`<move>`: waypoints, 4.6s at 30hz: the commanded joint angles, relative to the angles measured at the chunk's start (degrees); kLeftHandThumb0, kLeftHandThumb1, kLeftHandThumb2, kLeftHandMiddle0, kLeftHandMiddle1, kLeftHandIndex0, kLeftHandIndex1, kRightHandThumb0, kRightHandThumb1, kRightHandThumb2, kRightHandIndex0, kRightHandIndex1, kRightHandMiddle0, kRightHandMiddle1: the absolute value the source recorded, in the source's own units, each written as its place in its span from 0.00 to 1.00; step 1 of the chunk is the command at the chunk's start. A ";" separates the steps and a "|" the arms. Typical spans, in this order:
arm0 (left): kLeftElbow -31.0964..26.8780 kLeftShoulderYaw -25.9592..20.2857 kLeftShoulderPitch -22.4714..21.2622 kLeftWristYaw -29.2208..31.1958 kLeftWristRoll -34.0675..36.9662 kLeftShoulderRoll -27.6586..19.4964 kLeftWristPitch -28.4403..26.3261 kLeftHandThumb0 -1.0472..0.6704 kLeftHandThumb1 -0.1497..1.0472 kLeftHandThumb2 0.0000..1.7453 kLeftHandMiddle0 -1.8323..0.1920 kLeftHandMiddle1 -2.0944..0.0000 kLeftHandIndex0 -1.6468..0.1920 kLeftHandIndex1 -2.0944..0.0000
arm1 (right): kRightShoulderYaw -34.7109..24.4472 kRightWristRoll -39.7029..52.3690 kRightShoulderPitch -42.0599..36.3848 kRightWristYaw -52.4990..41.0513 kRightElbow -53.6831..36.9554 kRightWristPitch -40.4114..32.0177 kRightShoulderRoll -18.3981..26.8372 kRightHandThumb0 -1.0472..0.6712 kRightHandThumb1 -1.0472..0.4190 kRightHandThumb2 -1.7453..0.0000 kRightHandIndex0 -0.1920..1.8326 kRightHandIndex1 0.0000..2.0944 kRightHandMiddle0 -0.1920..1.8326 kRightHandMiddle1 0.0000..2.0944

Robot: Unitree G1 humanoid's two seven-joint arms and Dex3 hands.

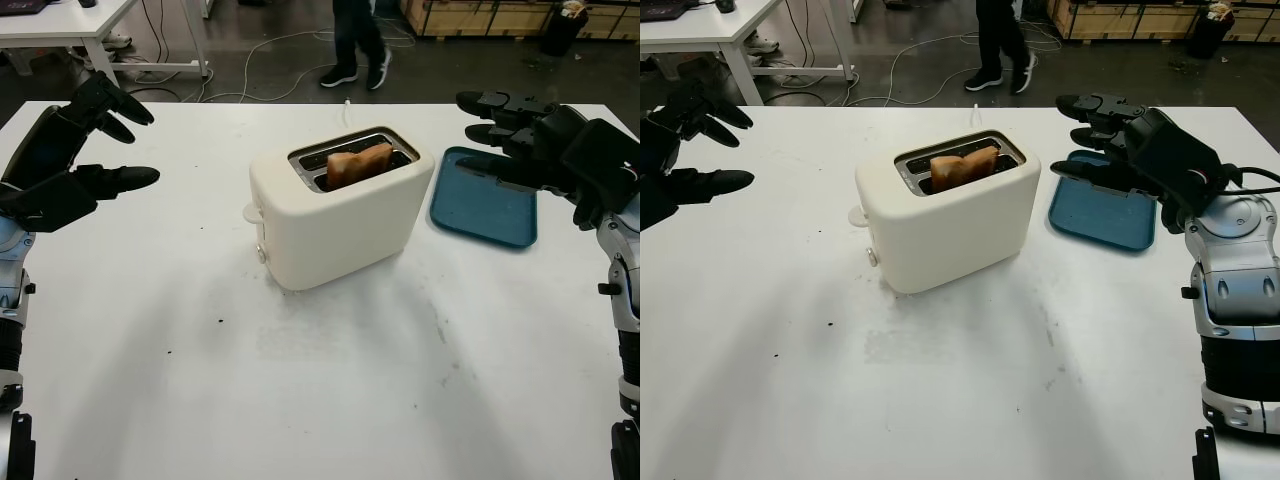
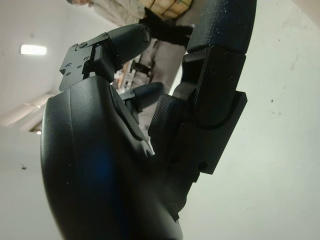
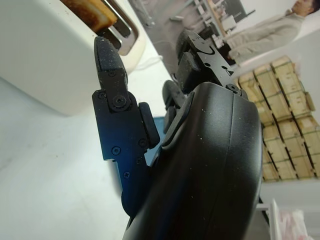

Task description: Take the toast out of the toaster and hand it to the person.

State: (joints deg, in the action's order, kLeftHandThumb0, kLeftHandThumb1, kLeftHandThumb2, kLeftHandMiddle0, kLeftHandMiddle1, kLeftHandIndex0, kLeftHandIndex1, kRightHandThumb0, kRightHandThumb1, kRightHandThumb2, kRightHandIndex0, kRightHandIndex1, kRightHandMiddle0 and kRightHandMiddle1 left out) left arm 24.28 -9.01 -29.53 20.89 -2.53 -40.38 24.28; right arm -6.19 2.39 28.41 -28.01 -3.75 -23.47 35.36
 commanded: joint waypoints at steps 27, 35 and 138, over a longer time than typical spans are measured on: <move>-0.59 -0.46 0.81 -0.50 0.29 0.25 0.29 0.00 0.89 0.14 0.91 0.21 0.90 0.27 | 15.25 -18.88 31.48 2.94 28.55 30.58 -2.07 0.47 0.33 1.00 0.54 0.22 0.57 0.07; -0.26 -0.41 0.71 -0.74 -0.03 0.12 0.73 0.00 0.89 0.13 0.91 0.20 0.90 0.27 | 20.85 -23.84 35.37 0.75 35.48 34.14 -3.91 0.40 0.31 0.99 0.54 0.20 0.55 0.04; -0.45 -0.38 1.07 -1.27 -0.04 0.44 0.13 0.00 0.89 0.12 0.91 0.21 0.90 0.27 | 26.14 -36.33 37.65 24.65 55.28 55.65 -8.74 0.35 0.09 0.93 0.63 0.83 0.53 0.83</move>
State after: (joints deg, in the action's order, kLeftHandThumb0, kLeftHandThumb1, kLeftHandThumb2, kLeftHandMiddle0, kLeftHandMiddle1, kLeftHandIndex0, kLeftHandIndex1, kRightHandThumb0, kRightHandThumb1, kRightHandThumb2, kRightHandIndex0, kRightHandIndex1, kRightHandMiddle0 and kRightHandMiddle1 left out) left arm 24.14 -9.04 -28.73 20.23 -2.42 -40.32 24.17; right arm 22.35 -36.18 62.86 -6.39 50.64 31.95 26.35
